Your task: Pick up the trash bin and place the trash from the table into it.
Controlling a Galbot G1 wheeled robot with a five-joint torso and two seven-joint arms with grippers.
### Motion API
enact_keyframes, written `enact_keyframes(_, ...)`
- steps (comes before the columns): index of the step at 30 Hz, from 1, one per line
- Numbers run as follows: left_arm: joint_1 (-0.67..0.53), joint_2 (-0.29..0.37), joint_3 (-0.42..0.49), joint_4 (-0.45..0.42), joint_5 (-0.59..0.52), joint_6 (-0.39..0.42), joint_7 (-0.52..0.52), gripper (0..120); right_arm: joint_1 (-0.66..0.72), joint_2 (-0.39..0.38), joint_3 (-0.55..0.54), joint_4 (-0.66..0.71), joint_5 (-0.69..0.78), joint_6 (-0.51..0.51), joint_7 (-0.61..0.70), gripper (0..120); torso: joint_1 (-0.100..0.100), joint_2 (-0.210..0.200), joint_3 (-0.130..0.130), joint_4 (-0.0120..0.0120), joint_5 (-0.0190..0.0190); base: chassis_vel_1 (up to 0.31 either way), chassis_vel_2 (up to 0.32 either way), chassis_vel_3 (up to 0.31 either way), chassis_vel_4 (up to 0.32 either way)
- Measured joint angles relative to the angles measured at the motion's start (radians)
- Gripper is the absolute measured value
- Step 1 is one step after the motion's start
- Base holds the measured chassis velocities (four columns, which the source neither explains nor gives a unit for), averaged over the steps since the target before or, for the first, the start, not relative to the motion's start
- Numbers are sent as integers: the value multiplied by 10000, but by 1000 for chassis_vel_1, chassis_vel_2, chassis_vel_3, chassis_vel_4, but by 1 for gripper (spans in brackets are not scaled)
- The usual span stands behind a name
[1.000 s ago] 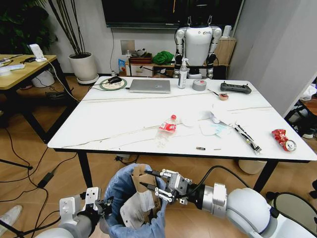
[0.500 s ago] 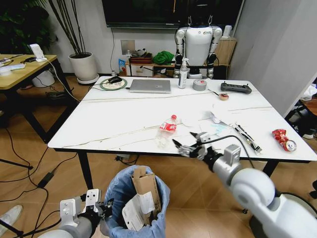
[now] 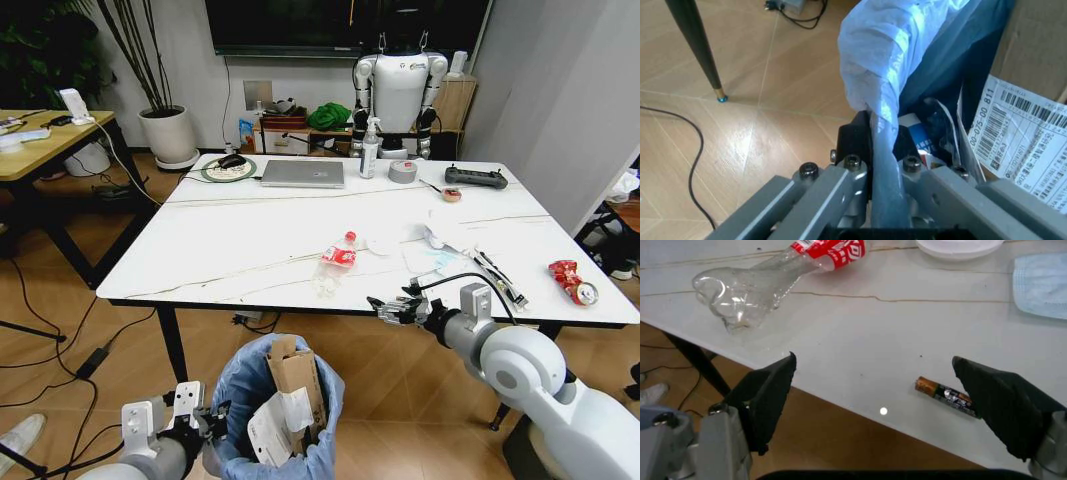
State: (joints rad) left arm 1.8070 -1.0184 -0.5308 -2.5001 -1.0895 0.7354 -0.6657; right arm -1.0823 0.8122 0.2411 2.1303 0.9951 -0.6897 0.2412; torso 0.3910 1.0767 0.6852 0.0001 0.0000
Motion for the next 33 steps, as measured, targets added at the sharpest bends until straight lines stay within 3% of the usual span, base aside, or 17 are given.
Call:
enact_keyframes(2,-2,7,-3,0,3,0,17,0,17,4,11,-66,19,-8,33,84,0,0,0,0,1,0,0,0,0)
enact_keyframes(7,-4,25,-5,0,58,0,224,0,7,-15,151,-413,-23,100,-234,66,0,0,0,0,0,0,0,0,0)
enact_keyframes(33,-20,125,-73,0,-74,0,269,0,-453,-238,551,-657,-699,450,-1275,54,1,0,0,0,0,0,0,0,0)
